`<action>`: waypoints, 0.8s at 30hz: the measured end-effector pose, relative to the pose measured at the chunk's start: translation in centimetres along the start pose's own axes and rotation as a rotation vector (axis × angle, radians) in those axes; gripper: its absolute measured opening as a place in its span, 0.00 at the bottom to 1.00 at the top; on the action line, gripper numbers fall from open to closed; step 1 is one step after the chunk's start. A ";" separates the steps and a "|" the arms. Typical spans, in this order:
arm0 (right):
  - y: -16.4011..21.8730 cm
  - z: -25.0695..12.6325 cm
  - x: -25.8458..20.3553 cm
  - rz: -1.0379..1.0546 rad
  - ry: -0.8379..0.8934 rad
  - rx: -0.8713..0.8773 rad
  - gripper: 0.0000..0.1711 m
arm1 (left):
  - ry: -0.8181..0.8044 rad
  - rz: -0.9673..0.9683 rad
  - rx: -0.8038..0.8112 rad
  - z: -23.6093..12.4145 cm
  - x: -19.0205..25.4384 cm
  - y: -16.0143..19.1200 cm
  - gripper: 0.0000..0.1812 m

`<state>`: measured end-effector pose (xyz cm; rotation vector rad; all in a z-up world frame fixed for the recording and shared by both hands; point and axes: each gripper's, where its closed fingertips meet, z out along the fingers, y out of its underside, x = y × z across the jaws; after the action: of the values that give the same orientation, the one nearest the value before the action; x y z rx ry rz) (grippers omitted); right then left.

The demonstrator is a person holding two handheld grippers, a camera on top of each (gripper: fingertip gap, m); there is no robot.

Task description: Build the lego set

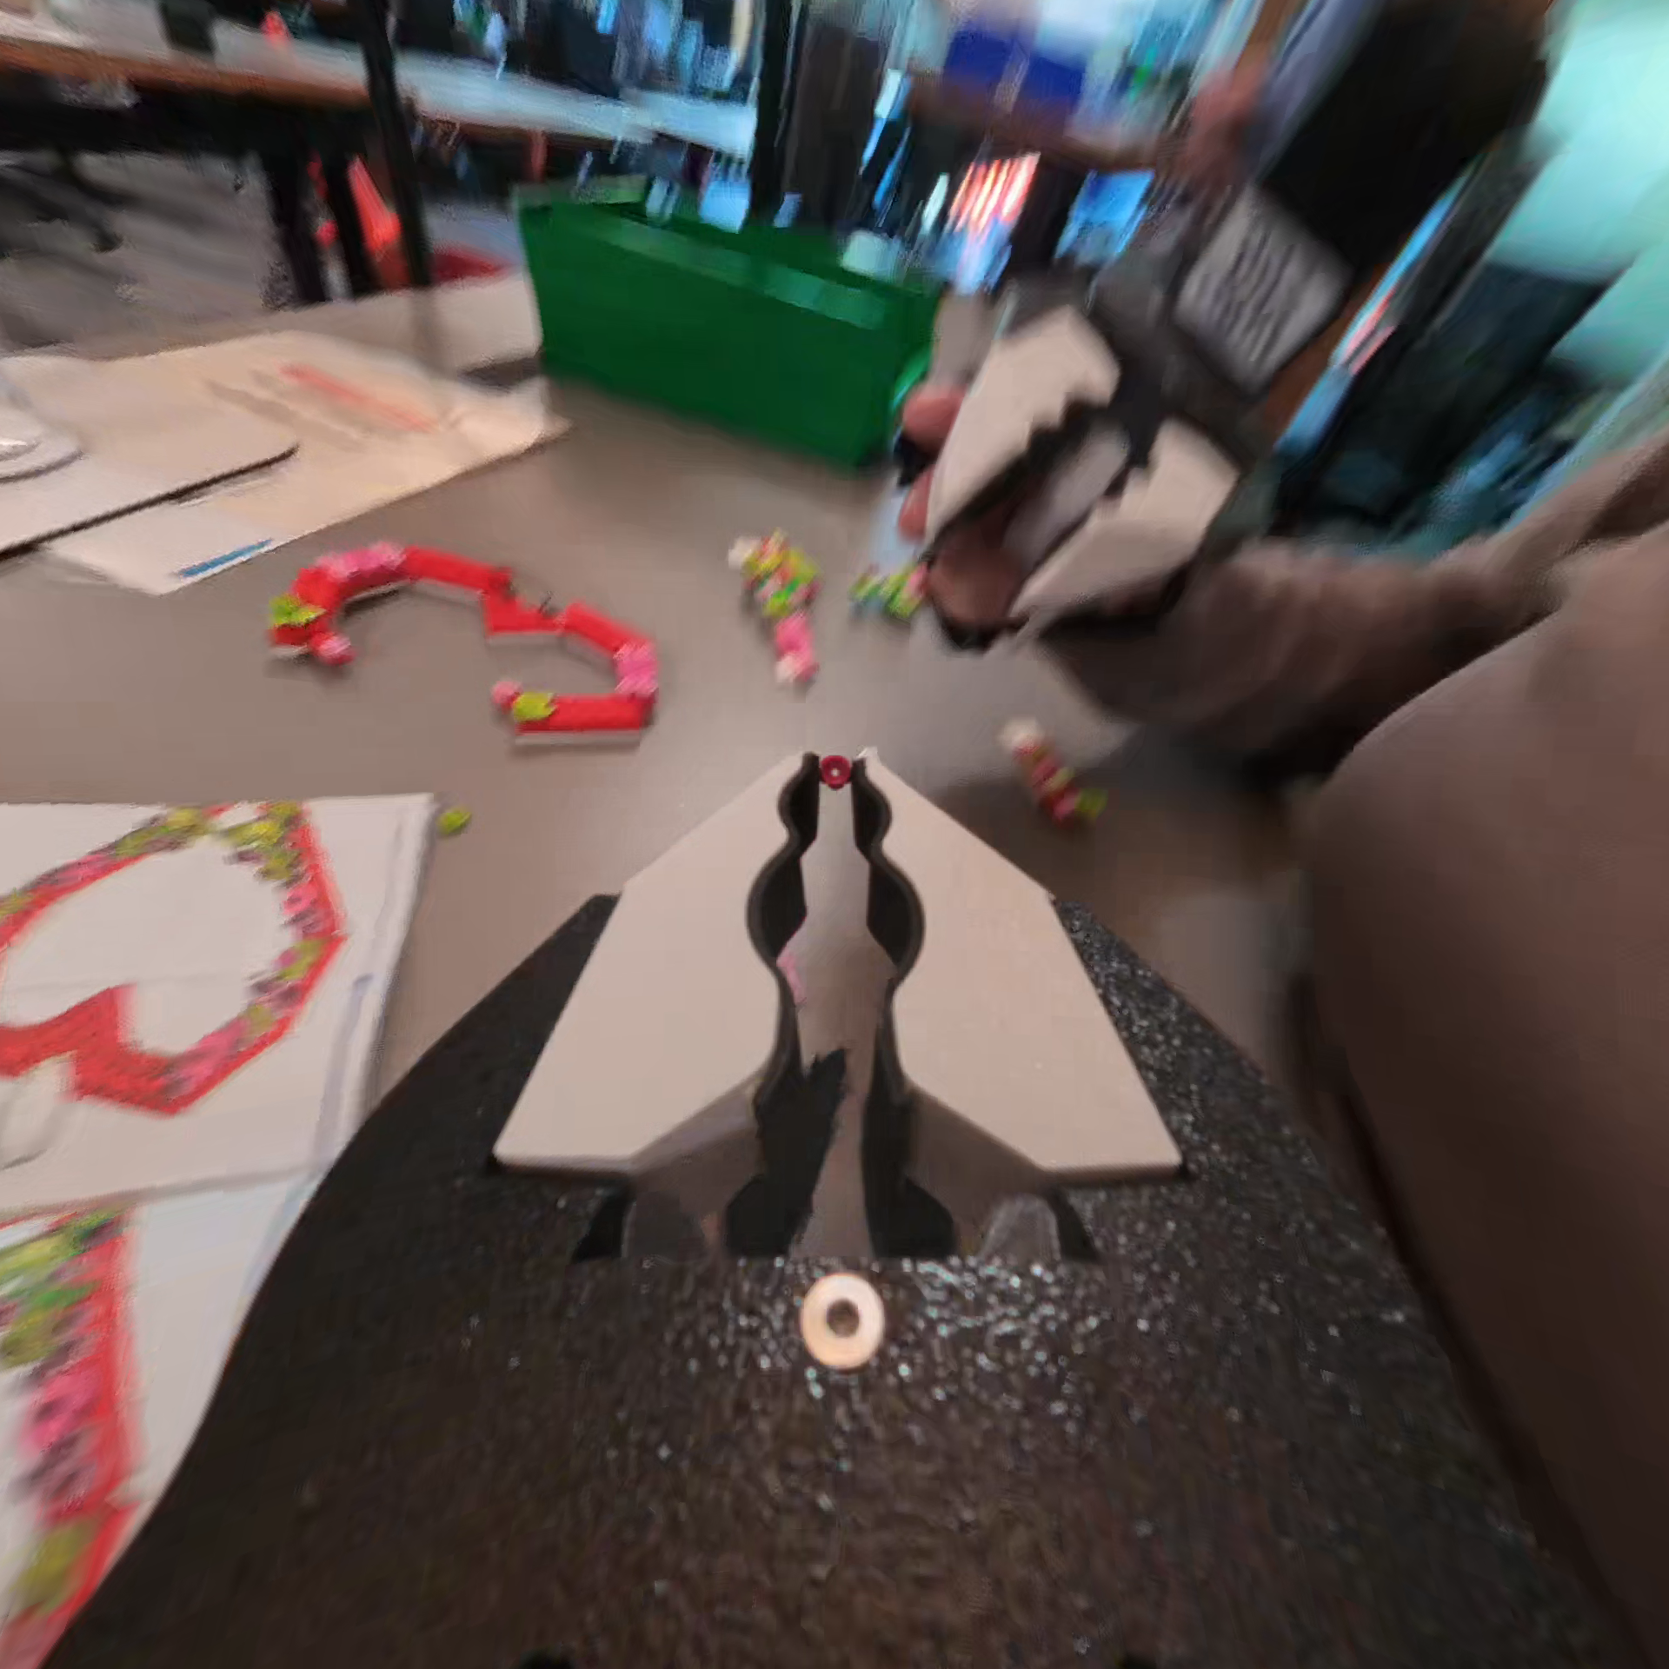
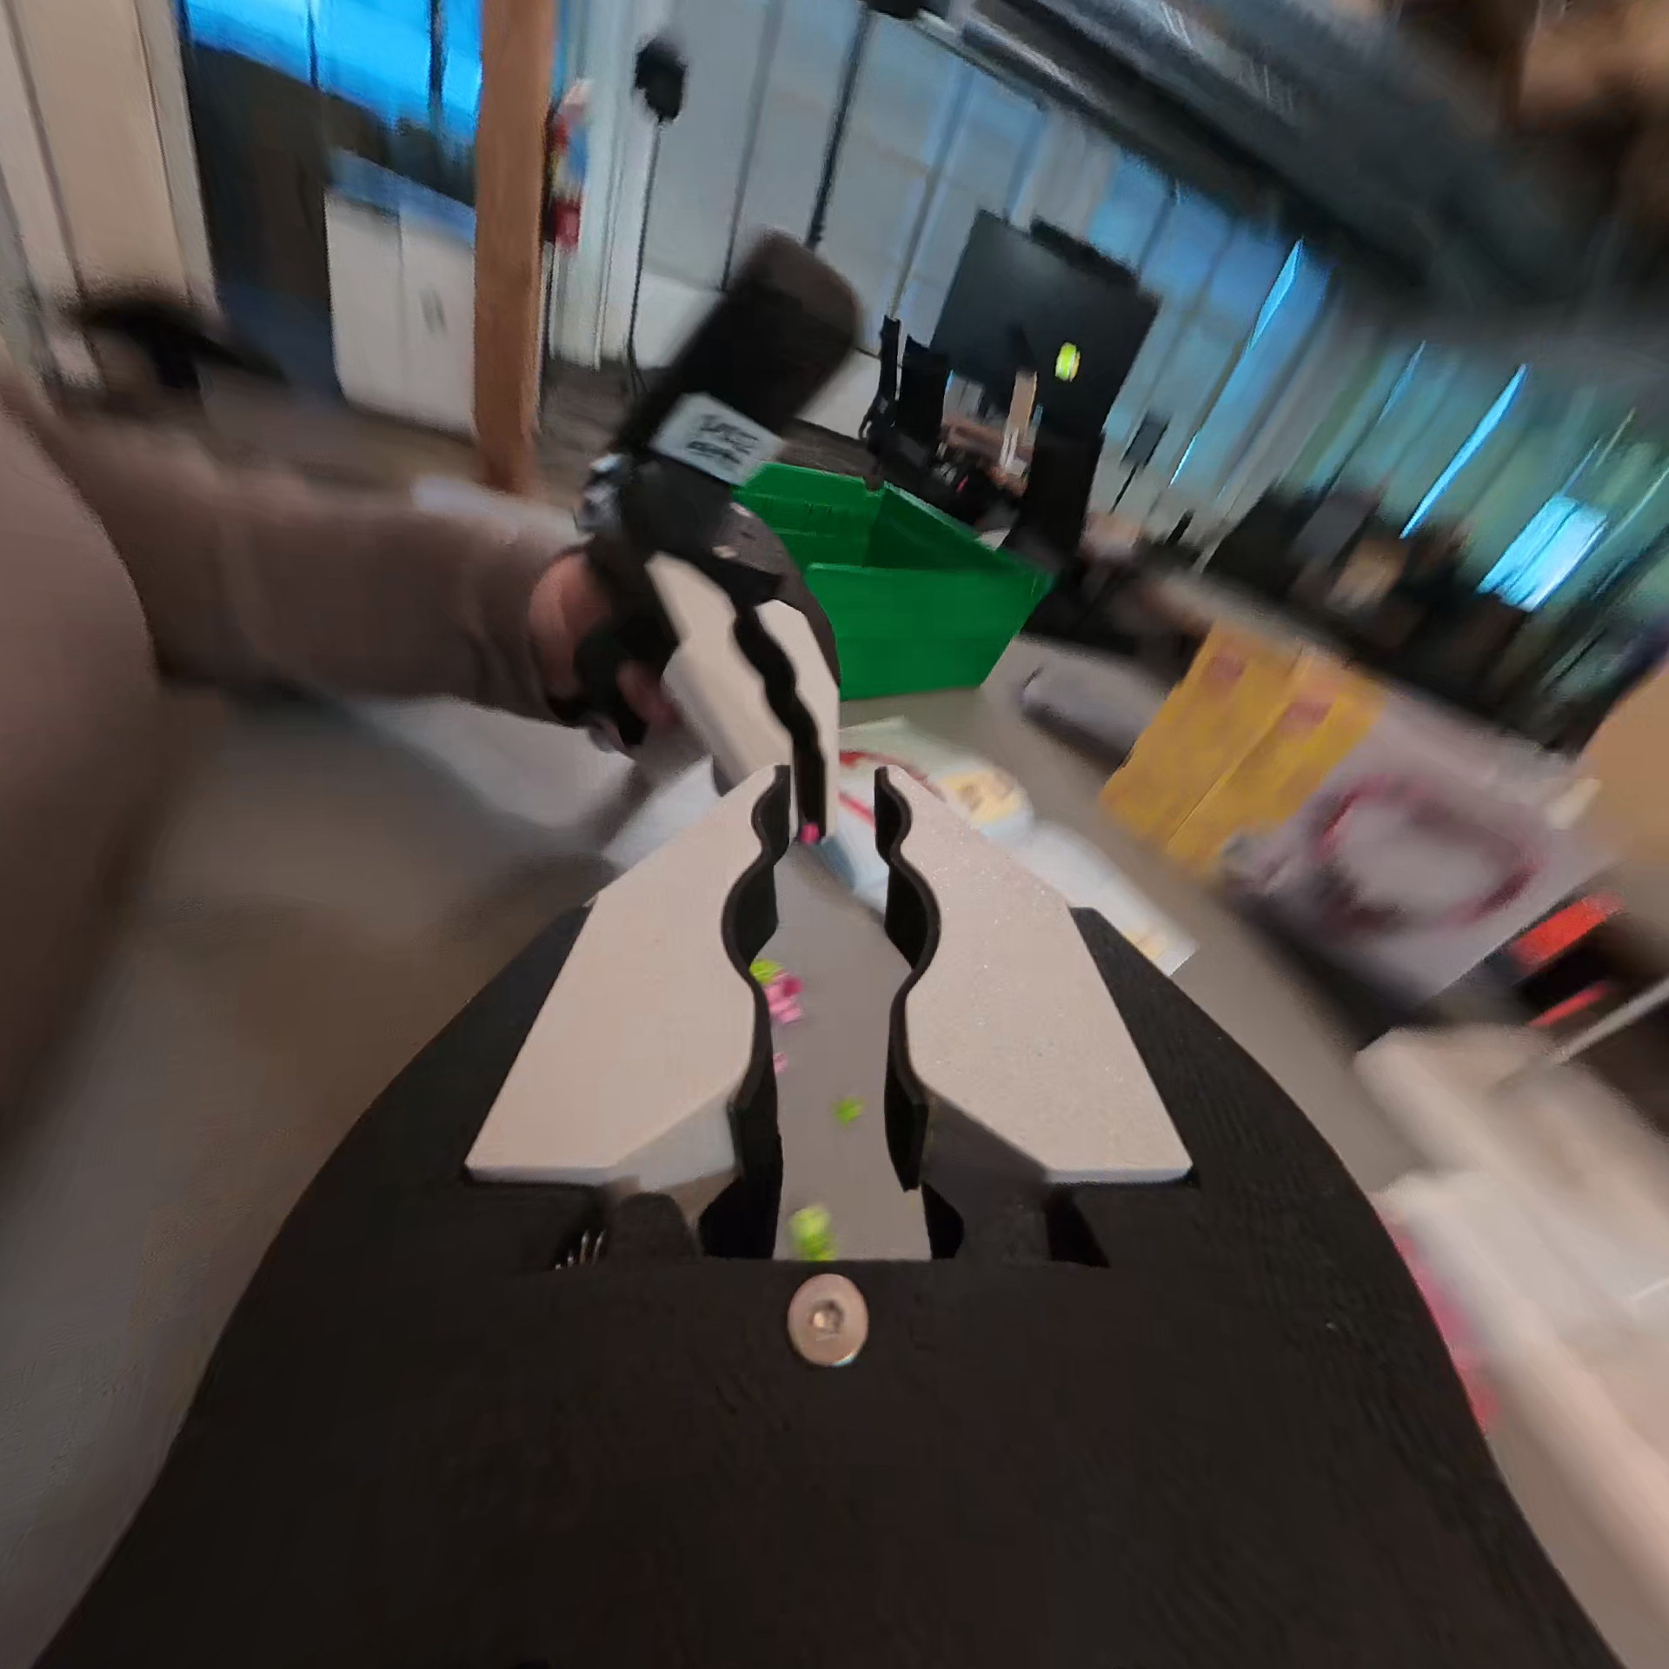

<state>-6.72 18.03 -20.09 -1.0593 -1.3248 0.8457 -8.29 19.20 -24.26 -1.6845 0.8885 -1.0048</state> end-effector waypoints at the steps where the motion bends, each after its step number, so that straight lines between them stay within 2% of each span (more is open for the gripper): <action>1: -0.4 0.4 -0.4 -0.105 0.004 -0.012 0.10 | 0.071 -0.077 0.080 -0.4 0.7 -1.1 0.03; 4: -1.0 1.6 -1.1 -0.355 0.025 -0.061 0.10 | 0.207 -0.239 0.255 -1.5 1.8 -3.3 0.03; 7: -1.8 2.5 -1.3 -0.525 0.062 -0.083 0.09 | 0.299 -0.354 0.345 -2.0 2.5 -4.3 0.02; 13: -2.2 3.4 -1.4 -0.610 0.074 -0.102 0.08 | 0.391 -0.430 0.411 -2.6 3.2 -5.1 0.02; 16: -2.4 3.4 -1.4 -0.611 0.079 -0.103 0.04 | 0.388 -0.429 0.409 -2.6 3.2 -4.9 0.02; 21: -1.8 3.5 -0.9 -0.606 0.077 -0.135 0.03 | 0.330 -0.451 0.415 -2.4 2.4 -4.8 0.03; 23: -0.2 3.5 -0.1 -0.597 0.039 -0.208 0.03 | 0.167 -0.388 0.439 -2.8 0.4 -4.5 0.17; 24: 2.0 3.4 0.4 -0.604 -0.008 -0.322 0.03 | 0.061 -0.340 0.441 -3.3 -0.8 -4.3 0.23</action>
<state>-9.86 19.49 -22.04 -0.8173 -1.7012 0.1879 -11.10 19.97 -19.69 -1.4522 0.3787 -1.3728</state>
